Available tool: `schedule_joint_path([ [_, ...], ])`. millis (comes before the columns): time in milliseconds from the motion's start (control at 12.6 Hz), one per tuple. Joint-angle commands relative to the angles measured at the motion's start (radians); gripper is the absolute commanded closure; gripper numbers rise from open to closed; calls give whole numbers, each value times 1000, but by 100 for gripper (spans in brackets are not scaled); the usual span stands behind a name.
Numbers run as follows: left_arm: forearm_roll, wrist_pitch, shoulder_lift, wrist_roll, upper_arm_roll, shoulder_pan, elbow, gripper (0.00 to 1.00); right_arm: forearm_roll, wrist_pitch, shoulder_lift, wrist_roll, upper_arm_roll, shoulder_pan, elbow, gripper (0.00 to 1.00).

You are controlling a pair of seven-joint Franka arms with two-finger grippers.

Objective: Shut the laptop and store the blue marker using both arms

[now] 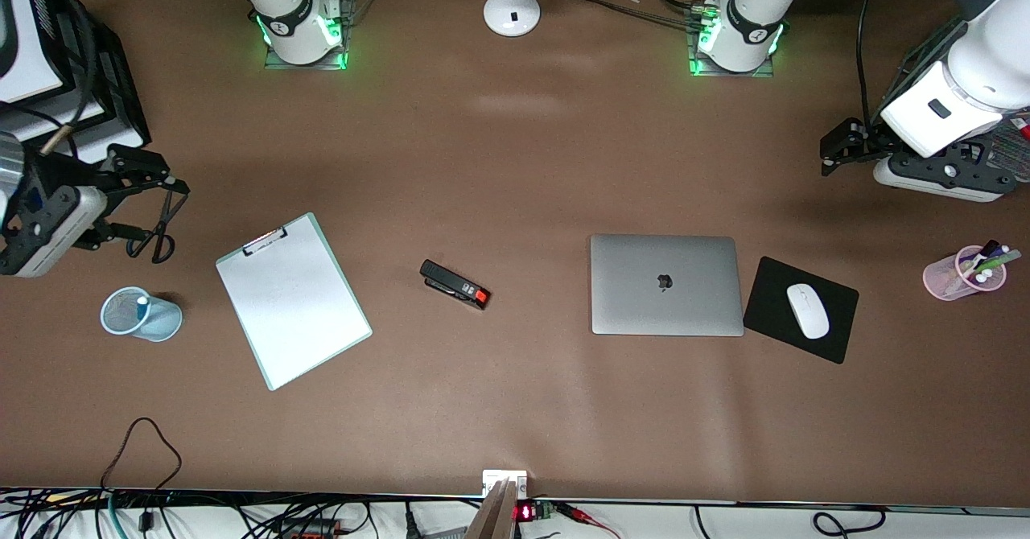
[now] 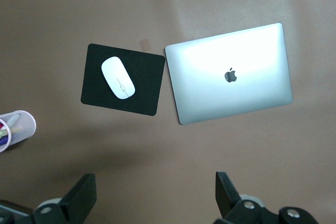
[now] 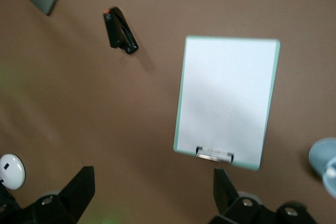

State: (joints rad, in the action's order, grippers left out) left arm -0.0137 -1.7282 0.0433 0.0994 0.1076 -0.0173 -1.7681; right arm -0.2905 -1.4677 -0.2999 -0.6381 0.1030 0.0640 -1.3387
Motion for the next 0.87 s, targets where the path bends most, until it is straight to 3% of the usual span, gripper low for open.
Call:
schedule_joint_path([
  [0,-20,22,-14,8,6,-1,35,0,59,-20,64,177,-5,48,-83,0],
  [554,-20,22,-14,8,6,-1,36,0,197,-3,113,500,-2,45,-154,0],
  [792,-20,24,-14,8,6,-1,36,0,298,3,137,506,-2,45,-146,0],
])
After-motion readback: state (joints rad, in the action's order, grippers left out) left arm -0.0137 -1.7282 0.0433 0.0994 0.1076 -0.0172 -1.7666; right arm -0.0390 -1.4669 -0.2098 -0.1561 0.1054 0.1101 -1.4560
